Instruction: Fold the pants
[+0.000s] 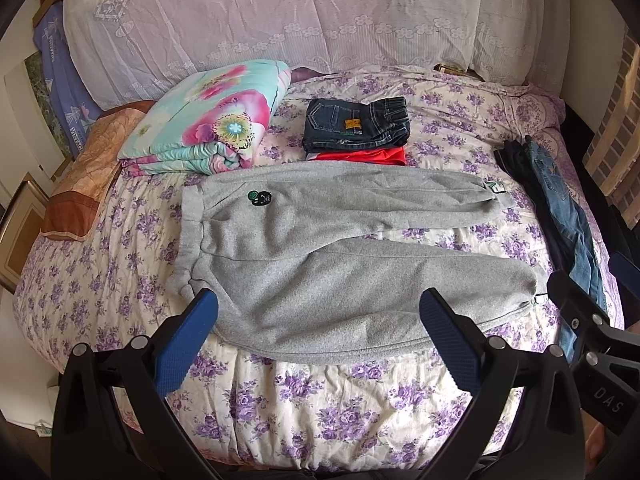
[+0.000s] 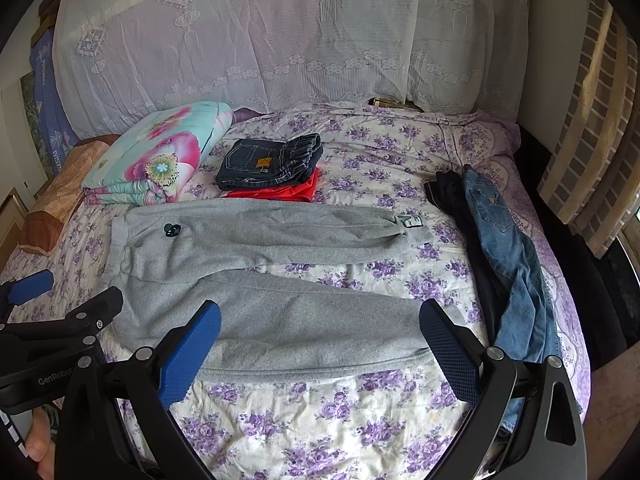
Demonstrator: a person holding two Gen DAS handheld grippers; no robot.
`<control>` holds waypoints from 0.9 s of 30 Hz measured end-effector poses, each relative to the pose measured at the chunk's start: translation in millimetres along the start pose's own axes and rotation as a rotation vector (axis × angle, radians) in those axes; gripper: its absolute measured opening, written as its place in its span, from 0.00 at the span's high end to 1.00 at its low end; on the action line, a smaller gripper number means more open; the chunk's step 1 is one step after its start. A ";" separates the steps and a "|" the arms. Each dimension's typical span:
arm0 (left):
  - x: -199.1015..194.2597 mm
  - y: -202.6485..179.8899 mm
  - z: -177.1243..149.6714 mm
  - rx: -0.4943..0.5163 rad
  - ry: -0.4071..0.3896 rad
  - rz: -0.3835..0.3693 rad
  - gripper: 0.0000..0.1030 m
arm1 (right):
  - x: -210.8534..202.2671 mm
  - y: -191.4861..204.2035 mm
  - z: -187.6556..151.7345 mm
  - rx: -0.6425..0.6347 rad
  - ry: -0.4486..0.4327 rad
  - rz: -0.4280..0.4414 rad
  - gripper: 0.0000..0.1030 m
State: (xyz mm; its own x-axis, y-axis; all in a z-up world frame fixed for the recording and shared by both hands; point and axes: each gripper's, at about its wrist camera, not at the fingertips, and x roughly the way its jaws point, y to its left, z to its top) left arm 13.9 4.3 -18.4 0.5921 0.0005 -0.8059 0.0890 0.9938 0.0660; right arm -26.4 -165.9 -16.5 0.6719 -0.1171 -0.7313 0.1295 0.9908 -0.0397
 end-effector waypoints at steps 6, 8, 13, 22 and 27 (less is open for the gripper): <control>9.5 1.4 -2.8 -0.008 0.025 -0.014 0.05 | 5.6 2.7 -2.4 -0.003 0.014 0.006 0.03; 23.3 7.1 -6.5 -0.032 0.071 -0.039 0.05 | 17.7 0.0 -4.0 0.007 0.045 0.009 0.03; 78.3 53.9 -31.2 -0.193 0.272 -0.067 0.04 | 70.0 -22.3 -25.1 0.062 0.205 0.000 0.03; 194.8 167.6 -75.0 -0.511 0.487 -0.040 0.05 | 123.1 -68.9 -62.7 0.149 0.364 -0.089 0.03; 235.8 186.1 -72.5 -0.585 0.513 -0.110 0.12 | 128.8 -76.3 -68.1 0.159 0.386 -0.076 0.03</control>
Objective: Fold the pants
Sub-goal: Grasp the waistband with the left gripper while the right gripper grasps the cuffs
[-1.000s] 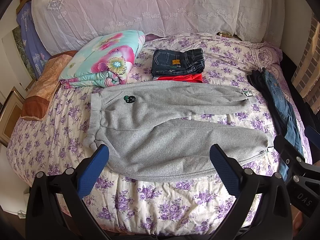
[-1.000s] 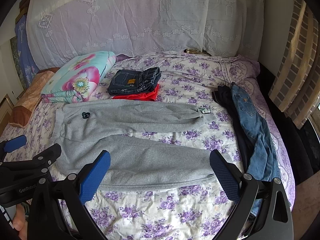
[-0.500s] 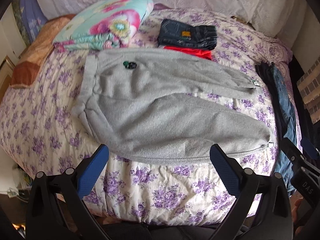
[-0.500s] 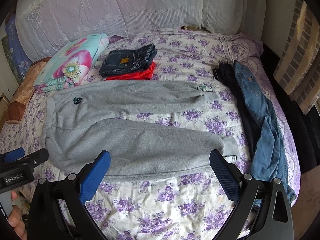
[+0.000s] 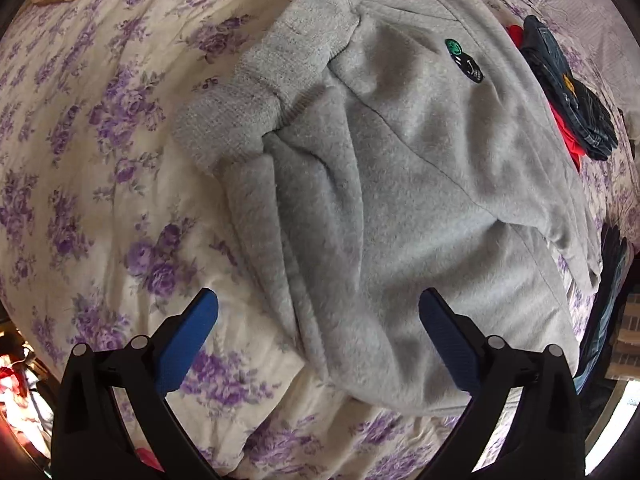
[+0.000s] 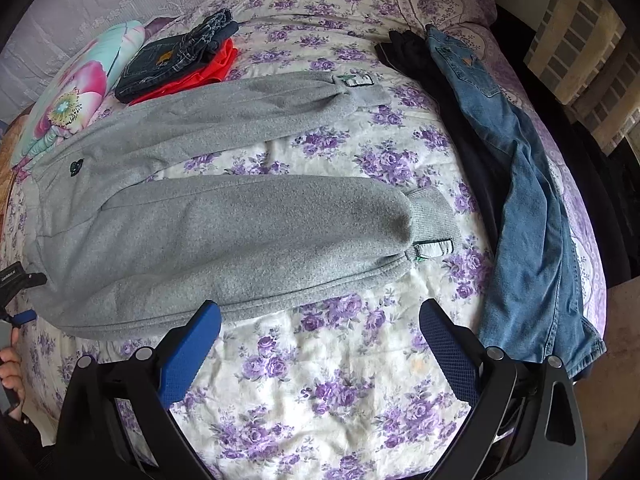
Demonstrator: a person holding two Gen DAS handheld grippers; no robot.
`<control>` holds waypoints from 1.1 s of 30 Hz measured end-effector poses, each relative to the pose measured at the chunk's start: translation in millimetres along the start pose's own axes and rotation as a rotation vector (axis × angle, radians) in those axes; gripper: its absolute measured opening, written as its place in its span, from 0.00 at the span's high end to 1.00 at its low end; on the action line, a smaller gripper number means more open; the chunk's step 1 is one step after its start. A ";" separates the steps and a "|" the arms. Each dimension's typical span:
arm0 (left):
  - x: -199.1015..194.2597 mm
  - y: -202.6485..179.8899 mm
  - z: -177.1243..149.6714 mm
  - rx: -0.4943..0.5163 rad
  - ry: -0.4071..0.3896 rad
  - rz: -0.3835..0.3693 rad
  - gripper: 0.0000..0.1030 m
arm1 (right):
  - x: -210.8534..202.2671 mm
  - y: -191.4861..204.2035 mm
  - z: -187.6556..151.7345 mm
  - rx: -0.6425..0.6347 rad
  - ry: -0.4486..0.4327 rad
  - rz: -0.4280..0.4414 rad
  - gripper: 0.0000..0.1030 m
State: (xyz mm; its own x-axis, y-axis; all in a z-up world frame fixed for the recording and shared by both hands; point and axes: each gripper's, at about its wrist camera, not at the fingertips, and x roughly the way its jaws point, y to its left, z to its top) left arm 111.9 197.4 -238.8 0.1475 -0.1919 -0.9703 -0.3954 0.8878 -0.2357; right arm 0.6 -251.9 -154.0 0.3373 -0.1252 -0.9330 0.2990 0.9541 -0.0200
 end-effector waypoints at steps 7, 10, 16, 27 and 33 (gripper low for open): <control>-13.8 30.6 4.7 -0.075 -0.076 -0.105 0.81 | -2.2 -25.8 -7.2 0.018 -0.018 0.050 0.03; -30.0 44.6 -8.2 -0.070 -0.137 -0.107 0.81 | 5.6 -46.0 -4.9 0.088 -0.006 0.100 0.03; -13.2 40.6 -3.8 -0.007 -0.111 -0.046 0.80 | 60.3 -69.6 6.2 0.244 0.067 0.218 0.03; 1.0 32.2 10.9 0.000 -0.072 -0.001 0.78 | 129.5 -77.3 20.8 0.388 0.116 0.280 0.83; -22.6 44.8 -9.4 -0.031 -0.120 0.005 0.80 | 99.7 -84.1 5.2 0.366 0.164 0.282 0.82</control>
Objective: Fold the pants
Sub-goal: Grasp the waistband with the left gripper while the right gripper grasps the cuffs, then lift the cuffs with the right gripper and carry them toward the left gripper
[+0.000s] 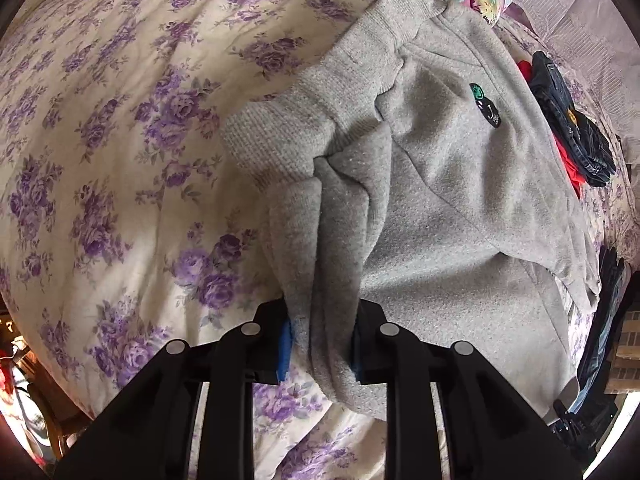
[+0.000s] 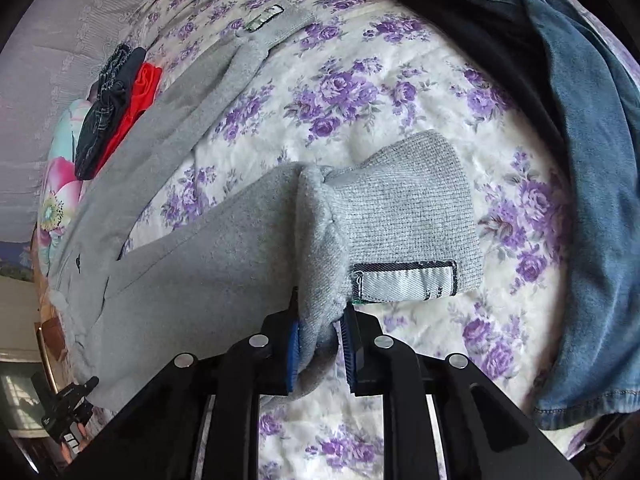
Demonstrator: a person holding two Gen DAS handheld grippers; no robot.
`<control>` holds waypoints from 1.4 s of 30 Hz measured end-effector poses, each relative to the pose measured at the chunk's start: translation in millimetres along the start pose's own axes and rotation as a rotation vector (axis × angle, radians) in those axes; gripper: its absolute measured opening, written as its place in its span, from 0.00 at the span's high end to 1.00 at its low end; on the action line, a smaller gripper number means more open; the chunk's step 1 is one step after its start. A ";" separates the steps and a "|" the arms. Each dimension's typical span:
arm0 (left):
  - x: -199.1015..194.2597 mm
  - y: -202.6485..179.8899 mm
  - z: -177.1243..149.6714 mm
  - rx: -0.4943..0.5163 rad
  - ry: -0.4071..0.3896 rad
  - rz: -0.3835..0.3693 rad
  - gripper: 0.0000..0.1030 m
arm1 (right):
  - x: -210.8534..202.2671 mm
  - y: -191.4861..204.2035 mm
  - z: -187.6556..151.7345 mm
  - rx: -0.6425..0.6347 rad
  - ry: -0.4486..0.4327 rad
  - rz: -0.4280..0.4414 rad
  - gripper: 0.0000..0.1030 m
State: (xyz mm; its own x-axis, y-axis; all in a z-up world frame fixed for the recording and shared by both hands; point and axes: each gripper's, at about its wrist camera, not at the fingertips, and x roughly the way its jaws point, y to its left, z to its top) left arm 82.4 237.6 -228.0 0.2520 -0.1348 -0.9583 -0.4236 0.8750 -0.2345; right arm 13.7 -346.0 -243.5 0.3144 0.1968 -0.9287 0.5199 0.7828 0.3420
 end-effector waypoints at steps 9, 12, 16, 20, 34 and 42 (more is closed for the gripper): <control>10.0 21.5 -32.6 0.041 0.061 0.047 0.69 | 13.5 -13.5 -40.5 -0.115 0.028 -0.108 0.54; -1.7 13.6 -29.8 0.082 0.051 0.092 0.43 | 21.1 1.2 -41.4 -0.176 0.034 -0.097 0.23; -39.7 20.9 -31.1 0.121 -0.011 0.145 0.31 | 5.8 18.1 -48.6 -0.298 0.079 -0.210 0.21; -84.3 28.7 -21.9 0.117 -0.113 0.180 0.31 | -37.6 23.1 -38.2 -0.321 0.006 -0.267 0.18; 23.4 -108.1 129.1 0.458 -0.059 0.206 0.49 | 48.9 93.6 179.5 -0.165 -0.075 -0.131 0.09; 72.0 -95.9 178.9 0.346 0.061 0.202 0.61 | 73.3 104.1 188.5 -0.143 -0.026 -0.086 0.80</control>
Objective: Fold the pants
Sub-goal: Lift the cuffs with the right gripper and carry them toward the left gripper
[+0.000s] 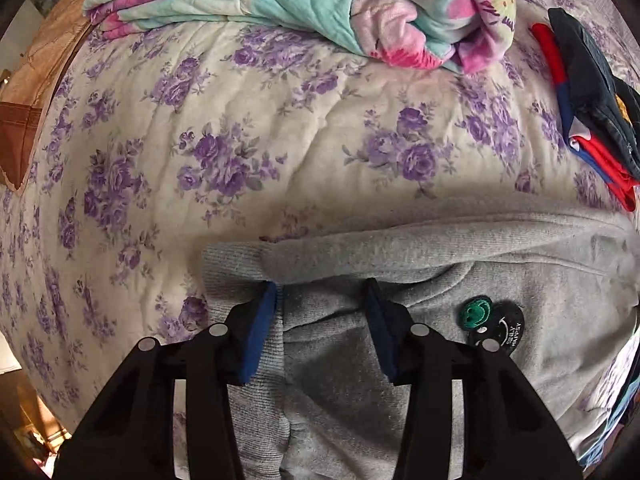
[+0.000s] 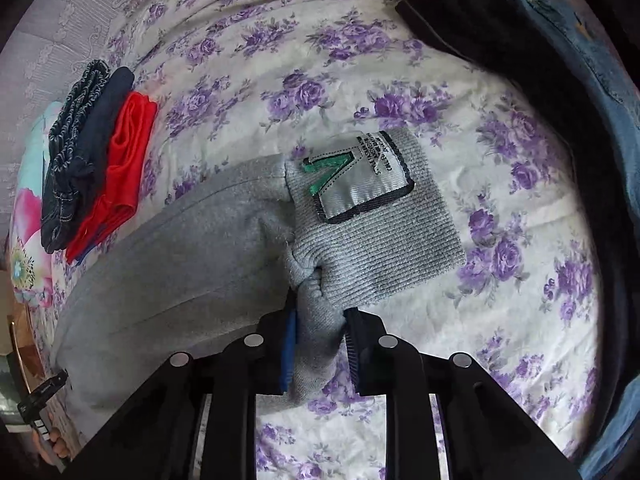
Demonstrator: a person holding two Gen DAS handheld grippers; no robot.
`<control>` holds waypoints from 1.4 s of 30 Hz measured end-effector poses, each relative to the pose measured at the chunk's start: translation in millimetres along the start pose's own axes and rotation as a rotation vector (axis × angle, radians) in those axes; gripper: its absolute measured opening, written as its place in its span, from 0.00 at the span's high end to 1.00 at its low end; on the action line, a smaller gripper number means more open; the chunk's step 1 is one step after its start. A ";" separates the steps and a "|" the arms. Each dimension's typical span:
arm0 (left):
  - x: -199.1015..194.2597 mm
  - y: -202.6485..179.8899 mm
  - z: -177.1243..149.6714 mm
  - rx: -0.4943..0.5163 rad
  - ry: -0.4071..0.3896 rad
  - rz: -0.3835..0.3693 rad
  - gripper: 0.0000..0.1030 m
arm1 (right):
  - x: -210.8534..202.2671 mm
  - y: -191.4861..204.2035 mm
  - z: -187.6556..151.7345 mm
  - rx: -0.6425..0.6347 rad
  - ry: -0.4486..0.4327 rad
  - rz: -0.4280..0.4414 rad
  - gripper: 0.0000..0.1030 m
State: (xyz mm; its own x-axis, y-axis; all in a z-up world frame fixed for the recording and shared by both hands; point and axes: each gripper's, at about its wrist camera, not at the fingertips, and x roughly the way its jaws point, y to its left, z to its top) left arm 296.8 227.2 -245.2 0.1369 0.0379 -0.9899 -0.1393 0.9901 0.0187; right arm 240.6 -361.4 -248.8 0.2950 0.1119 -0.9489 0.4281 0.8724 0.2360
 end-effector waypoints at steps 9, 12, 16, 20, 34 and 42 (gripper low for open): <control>10.0 -10.8 -13.3 0.030 -0.004 0.055 0.70 | 12.8 -23.7 -39.8 0.034 -0.010 -0.012 0.60; 6.5 -23.3 -16.8 0.098 0.007 0.102 0.69 | 9.4 -7.3 -37.7 -0.033 0.004 -0.032 0.33; -31.0 -15.4 -29.1 0.142 -0.013 0.029 0.48 | -22.5 5.4 -50.6 -0.118 0.018 -0.055 0.32; -75.7 1.7 -34.0 0.209 -0.146 0.091 0.25 | -70.4 7.8 -76.2 -0.160 -0.042 -0.020 0.27; -12.7 -6.8 20.2 0.536 0.020 -0.160 0.77 | -96.7 134.5 -89.5 -0.530 -0.009 0.097 0.25; -18.2 -5.4 16.1 0.560 -0.001 -0.230 0.86 | -35.0 314.5 -89.4 -1.028 0.075 0.249 0.25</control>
State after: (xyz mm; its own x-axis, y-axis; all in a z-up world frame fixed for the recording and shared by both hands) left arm 310.8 223.3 -225.1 0.1036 -0.1855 -0.9772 0.4313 0.8937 -0.1239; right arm 288.5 -48.4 -160.1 0.2061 0.3410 -0.9172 -0.5755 0.8003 0.1682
